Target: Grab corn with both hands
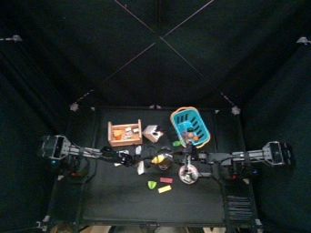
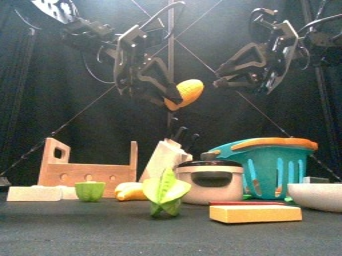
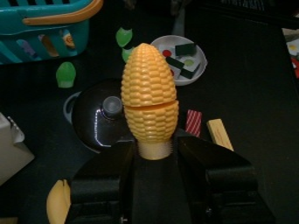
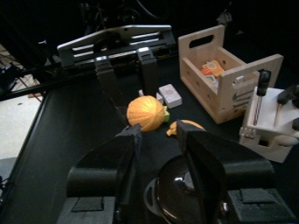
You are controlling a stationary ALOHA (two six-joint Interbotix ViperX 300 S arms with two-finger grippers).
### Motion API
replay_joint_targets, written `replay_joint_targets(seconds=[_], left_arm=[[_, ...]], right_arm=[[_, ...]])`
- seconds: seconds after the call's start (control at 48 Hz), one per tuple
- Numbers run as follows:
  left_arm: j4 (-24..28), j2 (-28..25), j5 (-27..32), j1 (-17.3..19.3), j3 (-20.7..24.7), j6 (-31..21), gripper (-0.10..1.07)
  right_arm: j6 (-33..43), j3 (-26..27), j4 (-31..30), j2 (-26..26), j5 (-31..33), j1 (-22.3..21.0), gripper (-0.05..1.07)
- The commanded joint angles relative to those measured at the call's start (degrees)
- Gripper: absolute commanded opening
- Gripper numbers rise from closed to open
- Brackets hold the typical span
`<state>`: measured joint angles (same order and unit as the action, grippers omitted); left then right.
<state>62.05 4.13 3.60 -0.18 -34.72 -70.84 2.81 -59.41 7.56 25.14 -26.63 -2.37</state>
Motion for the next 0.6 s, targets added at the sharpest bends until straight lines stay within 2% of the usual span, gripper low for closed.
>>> replay_joint_targets(seconds=[0.0,0.208,0.438,0.583], left_arm=[[0.26,-0.18,-0.44,0.18,1.93,-0.09,0.41],[0.70,-0.79,-1.23,-0.09,2.81,-0.09,0.41],[1.93,-1.58,-1.23,-0.18,4.22,-0.09,0.41],[2.90,-2.02,-1.23,-0.26,4.66,-0.09,0.41]], right_arm=[[-0.09,2.20,0.00,-0.44,-0.62,0.18,0.78],[-0.09,3.34,0.62,-2.99,-1.67,0.18,0.80],[-0.09,4.39,0.88,-5.19,-2.11,0.18,0.93],[-0.09,4.57,0.70,-5.89,-2.11,0.88,0.97]])
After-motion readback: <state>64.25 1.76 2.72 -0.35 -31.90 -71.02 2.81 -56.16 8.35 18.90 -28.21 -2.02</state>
